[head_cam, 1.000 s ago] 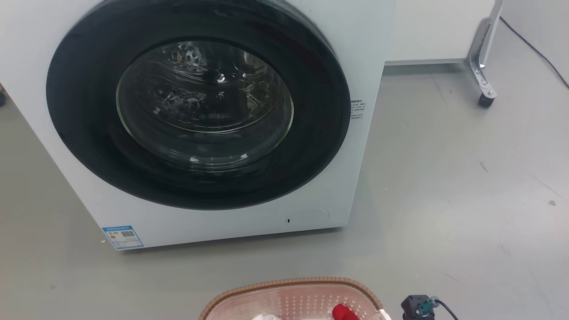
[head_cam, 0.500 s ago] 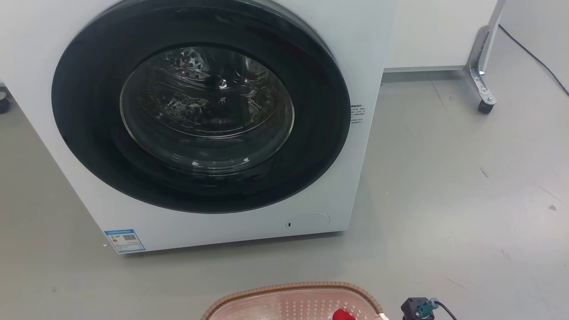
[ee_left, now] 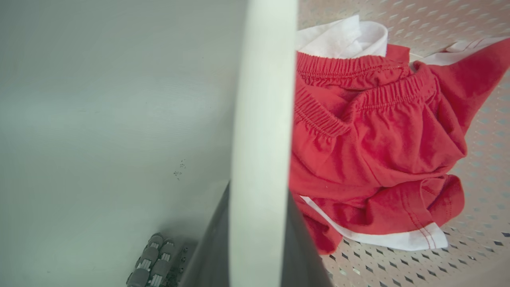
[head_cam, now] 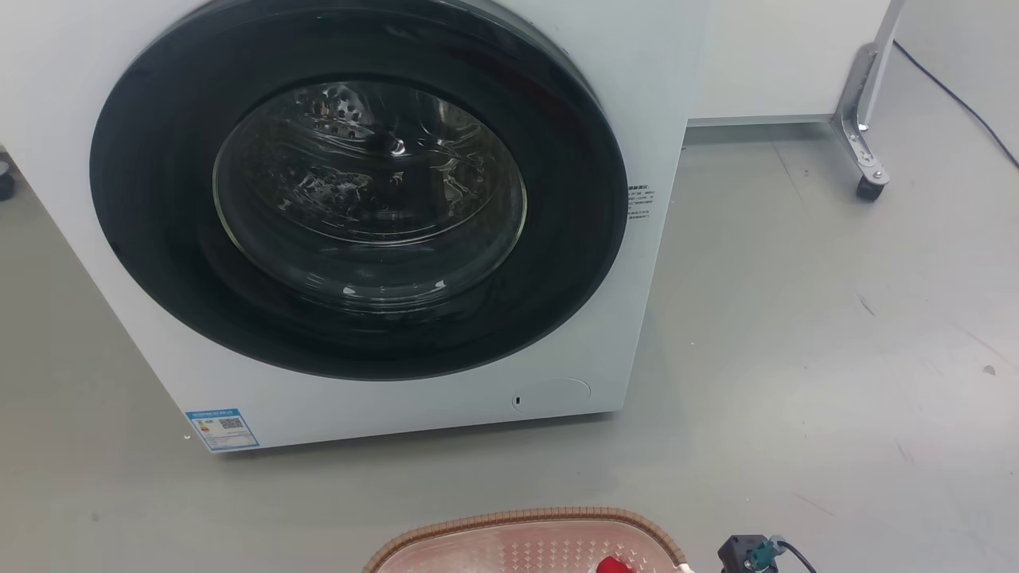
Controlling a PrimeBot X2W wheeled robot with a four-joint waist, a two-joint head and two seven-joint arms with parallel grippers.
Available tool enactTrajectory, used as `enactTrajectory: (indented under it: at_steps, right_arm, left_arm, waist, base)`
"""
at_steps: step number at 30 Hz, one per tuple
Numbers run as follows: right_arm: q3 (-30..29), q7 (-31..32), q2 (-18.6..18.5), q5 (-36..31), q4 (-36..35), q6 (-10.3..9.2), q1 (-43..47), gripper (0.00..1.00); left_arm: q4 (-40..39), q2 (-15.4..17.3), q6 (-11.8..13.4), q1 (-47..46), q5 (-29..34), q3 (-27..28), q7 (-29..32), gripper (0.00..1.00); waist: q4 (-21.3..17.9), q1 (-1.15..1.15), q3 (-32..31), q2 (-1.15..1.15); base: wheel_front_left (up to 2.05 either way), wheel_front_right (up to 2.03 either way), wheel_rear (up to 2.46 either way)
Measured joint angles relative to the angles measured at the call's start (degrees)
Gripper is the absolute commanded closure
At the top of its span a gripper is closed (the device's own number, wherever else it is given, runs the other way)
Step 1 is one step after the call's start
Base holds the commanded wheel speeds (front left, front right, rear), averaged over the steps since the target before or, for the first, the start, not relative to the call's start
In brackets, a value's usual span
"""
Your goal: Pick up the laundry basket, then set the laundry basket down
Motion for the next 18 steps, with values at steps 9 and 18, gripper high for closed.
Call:
enactTrajectory:
  at_steps: [9,18]
  right_arm:
    - [0.3,0.0,0.0,0.5,0.1,0.0,0.0,1.0]
    - [0.6,0.0,-0.1,0.8,0.2,0.0,-0.1,1.0]
  left_arm:
    - [-0.1,0.0,0.2,0.0,-0.5,-0.7,0.0,1.0]
    - [-0.5,0.2,0.5,0.0,-1.2,-1.4,0.2,1.0]
  waist:
    - [0.0,0.0,0.0,0.0]
    - [0.0,0.0,1.0,0.0]
  base:
    - [0.0,0.0,0.0]
    - [0.0,0.0,0.0]
